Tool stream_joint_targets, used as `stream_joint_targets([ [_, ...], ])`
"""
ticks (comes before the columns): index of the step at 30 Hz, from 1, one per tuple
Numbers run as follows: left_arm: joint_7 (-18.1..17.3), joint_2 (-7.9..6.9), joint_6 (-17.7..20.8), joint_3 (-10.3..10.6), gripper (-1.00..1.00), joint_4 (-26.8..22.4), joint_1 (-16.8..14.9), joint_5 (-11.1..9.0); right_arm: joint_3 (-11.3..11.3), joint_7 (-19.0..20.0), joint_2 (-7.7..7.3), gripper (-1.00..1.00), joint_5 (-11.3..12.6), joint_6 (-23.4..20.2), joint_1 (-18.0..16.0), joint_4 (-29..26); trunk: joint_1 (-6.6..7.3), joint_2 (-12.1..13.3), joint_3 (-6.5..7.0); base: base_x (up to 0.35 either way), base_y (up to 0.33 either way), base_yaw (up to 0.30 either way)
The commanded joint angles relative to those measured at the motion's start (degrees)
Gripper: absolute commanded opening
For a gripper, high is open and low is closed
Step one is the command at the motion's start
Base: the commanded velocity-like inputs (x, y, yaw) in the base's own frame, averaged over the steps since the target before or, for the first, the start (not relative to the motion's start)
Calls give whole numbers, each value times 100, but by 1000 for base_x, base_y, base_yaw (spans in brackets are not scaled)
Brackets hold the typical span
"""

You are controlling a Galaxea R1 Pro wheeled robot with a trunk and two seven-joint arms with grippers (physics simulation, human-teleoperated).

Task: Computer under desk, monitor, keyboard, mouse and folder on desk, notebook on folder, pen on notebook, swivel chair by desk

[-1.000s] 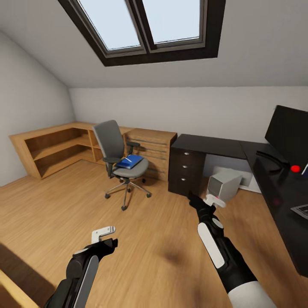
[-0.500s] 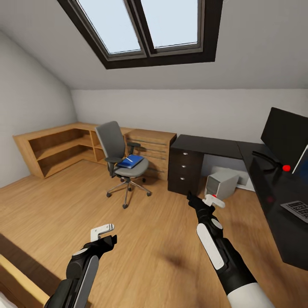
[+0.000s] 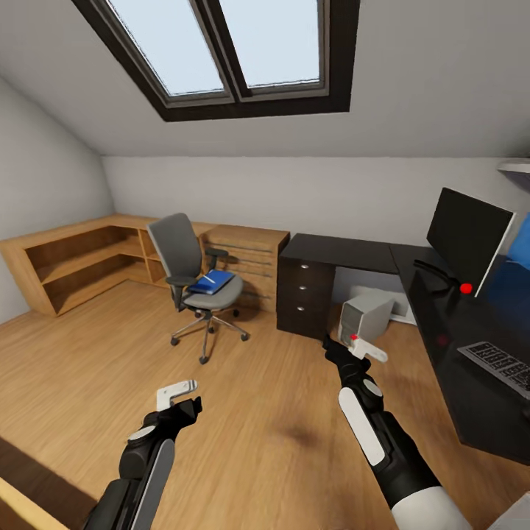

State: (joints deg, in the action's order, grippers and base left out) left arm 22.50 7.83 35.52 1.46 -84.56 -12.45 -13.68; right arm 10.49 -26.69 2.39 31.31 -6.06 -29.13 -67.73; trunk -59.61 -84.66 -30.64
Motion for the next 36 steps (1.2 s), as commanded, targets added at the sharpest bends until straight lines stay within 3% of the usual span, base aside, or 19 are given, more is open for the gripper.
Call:
stream_joint_targets([
  [1, 108, -1, -32, 48, 100, -10, -3, -62, 8, -37, -3, 100, 20, -24, -5, 20, 23, 38, 12, 0, 0, -252],
  [5, 261, -1, -138, 155, 100, -11, -3, -64, 7, -38, -8, 100, 17, -30, -5, 84, 111, 198, 84, 0, 0, -258],
  [16, 347, -8, -193, 245, 100, 52, -3, -72, -2, -221, -24, 100, 16, -48, -5, 167, 111, 198, 84, 0, 0, -266],
  [24, 326, -26, -218, 257, 100, 266, -3, -65, -11, -274, -37, 100, 15, -33, -22, 559, 111, 198, 84, 0, 0, -268],
  [36, 330, -17, -238, 265, 100, 262, -3, -65, -21, -275, -204, 100, 15, -2, -48, 878, 111, 198, 84, 0, 0, -268],
])
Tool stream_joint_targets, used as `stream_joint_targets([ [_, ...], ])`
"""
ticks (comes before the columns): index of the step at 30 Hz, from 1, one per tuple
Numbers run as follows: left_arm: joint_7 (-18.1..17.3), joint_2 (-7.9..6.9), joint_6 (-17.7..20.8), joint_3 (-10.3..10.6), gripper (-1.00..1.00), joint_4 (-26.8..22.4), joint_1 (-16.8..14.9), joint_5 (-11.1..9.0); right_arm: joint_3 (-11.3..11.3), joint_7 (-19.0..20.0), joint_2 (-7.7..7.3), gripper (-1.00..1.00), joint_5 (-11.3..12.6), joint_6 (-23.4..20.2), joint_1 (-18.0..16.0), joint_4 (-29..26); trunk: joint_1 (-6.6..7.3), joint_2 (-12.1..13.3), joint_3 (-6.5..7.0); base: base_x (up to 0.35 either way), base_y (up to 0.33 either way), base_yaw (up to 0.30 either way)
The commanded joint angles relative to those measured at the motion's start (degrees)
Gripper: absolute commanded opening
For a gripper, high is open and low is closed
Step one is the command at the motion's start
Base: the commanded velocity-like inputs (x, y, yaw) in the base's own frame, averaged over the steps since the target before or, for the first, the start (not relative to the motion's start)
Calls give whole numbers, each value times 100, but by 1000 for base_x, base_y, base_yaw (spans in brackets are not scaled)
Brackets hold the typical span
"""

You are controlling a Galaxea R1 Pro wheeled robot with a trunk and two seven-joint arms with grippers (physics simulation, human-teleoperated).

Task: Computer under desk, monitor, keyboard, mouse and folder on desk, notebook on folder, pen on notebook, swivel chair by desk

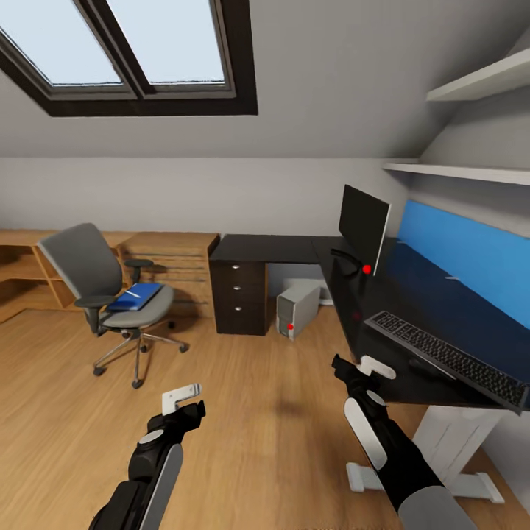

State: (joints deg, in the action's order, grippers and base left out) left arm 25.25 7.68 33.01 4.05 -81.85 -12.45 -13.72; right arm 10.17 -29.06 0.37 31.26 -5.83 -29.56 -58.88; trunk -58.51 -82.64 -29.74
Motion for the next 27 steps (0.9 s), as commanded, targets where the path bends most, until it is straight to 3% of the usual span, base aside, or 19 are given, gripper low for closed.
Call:
stream_joint_targets([
  [1, 56, -2, 13, 15, 100, -10, -3, -61, 12, -38, -5, 100, 20, -25, -5, -6, 0, -4, -6, 0, 0, -268],
  [12, 60, -3, 13, 94, 100, -20, -3, -61, 11, -38, -18, 100, 20, -19, -6, 4, 0, -4, -6, 0, 0, -268],
  [19, 59, -2, 13, 99, 100, -38, -3, -61, 11, -30, -26, 100, 20, 196, -124, 468, 0, -4, -6, 0, 0, -268],
  [27, 59, -3, 13, 104, 100, -41, -3, -61, 11, -22, -31, 100, 12, 308, -201, 642, 0, -4, -8, 0, 0, -268],
])
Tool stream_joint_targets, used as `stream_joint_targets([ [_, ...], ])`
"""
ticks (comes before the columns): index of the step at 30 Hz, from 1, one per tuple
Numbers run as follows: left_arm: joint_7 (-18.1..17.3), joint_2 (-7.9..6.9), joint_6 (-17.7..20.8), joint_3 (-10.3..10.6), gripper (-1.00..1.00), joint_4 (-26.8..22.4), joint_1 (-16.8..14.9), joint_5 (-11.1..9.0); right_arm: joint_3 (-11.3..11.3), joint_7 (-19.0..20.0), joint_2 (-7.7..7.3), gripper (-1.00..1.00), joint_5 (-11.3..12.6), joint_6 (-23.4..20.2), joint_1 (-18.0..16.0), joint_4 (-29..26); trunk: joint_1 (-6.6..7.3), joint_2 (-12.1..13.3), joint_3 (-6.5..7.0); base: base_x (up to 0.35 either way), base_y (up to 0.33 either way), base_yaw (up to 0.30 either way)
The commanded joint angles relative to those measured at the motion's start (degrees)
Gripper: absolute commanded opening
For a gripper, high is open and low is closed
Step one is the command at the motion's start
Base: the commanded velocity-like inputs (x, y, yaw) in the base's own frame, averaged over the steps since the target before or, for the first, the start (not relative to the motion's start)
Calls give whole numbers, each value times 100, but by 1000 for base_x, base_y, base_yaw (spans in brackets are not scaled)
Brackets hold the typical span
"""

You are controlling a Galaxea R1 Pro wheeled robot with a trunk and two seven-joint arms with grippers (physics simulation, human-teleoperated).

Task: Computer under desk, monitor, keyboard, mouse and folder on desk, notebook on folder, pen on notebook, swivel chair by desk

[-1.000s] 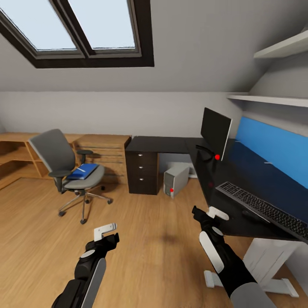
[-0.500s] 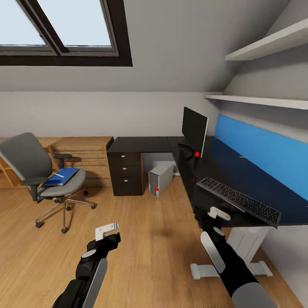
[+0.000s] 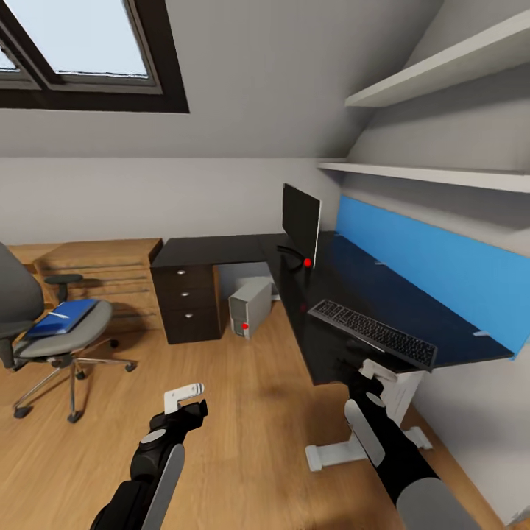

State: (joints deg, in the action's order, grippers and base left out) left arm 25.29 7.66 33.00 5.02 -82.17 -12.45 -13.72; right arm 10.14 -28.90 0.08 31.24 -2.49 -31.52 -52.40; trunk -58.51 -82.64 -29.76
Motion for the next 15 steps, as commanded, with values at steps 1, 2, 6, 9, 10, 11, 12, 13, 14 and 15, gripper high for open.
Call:
stream_joint_targets([
  [1, 55, -2, 13, 7, 100, -9, -3, -61, 14, -38, -8, 100, 14, -22, -9, 0, 0, -4, -8, 0, 0, -262],
  [2, 55, -2, 13, 7, 100, -9, -3, -61, 14, -38, -17, 100, 12, -19, -11, 6, 0, -4, -10, 0, 0, -261],
  [6, 56, -2, 13, 5, 100, -9, -3, -61, 14, -38, -84, 100, 10, -9, -19, 23, 0, -4, -22, 0, 0, -231],
  [9, 55, 0, 13, 7, 100, -9, -3, -61, 16, -30, -97, 100, -9, -7, -20, 26, 0, -4, -27, 0, 0, -111],
  [10, 55, -1, 13, 7, 100, -9, -3, -61, 17, -28, -98, 100, -18, -7, -21, 26, 0, -4, -28, 0, 0, -70],
  [11, 55, 1, 13, 7, 100, -9, -3, -61, 19, -26, -100, 100, -28, -7, -21, 26, 0, -4, -29, 0, 0, -56],
  [12, 55, 2, 13, 7, 100, -9, -3, -61, 21, -25, -101, 100, -37, -9, -21, 25, 0, -4, -30, 0, 0, -45],
  [13, 55, 2, 13, 7, 100, -9, -3, -61, 27, -23, -99, 100, -55, -8, -21, 24, 0, -4, -30, 0, 0, -29],
  [14, 55, 1, 13, 7, 100, -9, -3, -61, 31, -22, -97, 100, -63, -7, -21, 25, 0, -4, -31, 0, 0, -23],
  [15, 55, 3, 13, 7, 100, -9, -3, -61, 35, -20, -95, 100, -70, -7, -21, 26, 0, -4, -31, 0, 0, -18],
])
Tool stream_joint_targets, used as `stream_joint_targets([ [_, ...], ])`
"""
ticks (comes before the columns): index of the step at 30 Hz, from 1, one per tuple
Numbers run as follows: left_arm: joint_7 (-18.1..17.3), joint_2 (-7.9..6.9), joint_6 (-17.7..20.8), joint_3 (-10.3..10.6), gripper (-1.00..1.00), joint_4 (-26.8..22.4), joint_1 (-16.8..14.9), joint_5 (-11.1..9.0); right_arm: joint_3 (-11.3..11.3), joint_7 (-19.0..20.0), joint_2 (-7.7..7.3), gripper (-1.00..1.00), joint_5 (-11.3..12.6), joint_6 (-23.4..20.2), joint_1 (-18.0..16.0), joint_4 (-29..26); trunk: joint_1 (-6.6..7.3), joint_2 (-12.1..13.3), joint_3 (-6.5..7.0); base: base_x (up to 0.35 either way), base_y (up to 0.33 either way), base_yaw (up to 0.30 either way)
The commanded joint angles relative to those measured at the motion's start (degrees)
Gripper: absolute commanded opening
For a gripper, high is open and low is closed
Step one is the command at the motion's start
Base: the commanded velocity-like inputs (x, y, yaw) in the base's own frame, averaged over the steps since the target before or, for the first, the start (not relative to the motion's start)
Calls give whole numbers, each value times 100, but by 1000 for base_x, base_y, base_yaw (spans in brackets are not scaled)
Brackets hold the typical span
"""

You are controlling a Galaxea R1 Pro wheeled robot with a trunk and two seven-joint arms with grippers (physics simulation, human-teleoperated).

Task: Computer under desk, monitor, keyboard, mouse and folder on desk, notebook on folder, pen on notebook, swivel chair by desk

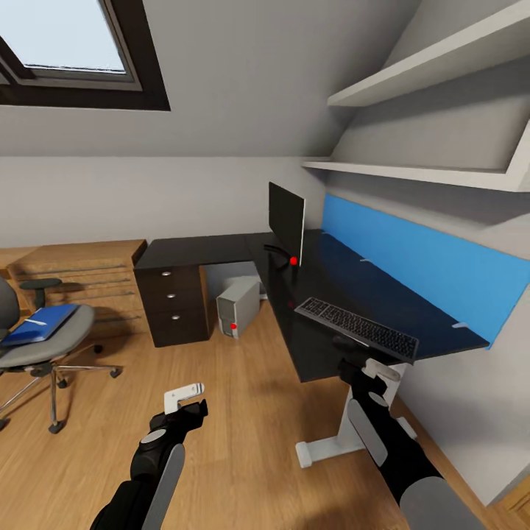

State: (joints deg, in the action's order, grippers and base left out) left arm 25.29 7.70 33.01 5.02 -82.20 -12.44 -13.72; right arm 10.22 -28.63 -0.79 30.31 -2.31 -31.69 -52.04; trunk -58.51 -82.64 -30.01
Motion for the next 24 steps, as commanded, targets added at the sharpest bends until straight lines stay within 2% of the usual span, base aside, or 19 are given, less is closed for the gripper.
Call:
stream_joint_targets([
  [1, 55, -2, 13, 8, 100, -7, -4, -60, 30, -45, -7, 100, 15, -24, -4, -10, 0, -4, -6, 0, 0, -15],
  [9, 55, -4, 13, 8, 100, -7, -4, -60, 43, -42, -1, 100, -165, -39, -37, 22, 0, -4, -7, 0, 0, -4],
  [10, 55, -5, 13, 8, 100, -7, -4, -60, 49, -37, 3, 100, -356, -46, -173, 280, 0, -4, -7, 0, 0, 0],
  [12, 55, -2, 13, 8, 100, -7, -4, -60, 55, -34, 10, 100, -489, -48, -237, 429, 0, -4, -7, 0, 0, 0],
  [13, 55, -1, 13, 8, 100, -7, -4, -60, 61, -32, 15, 100, -650, -48, -297, 573, 0, -4, -7, 0, 0, 0],
  [18, 55, -2, 13, 8, 100, -7, -4, -60, 68, -30, 30, 100, -1141, -49, -396, 817, 0, -4, -7, 0, 0, 0],
  [24, 55, -3, 13, 8, 100, 1, -4, -60, 75, -22, 34, 100, -1384, -64, -431, 922, 0, -4, -7, 80, 9, 0],
])
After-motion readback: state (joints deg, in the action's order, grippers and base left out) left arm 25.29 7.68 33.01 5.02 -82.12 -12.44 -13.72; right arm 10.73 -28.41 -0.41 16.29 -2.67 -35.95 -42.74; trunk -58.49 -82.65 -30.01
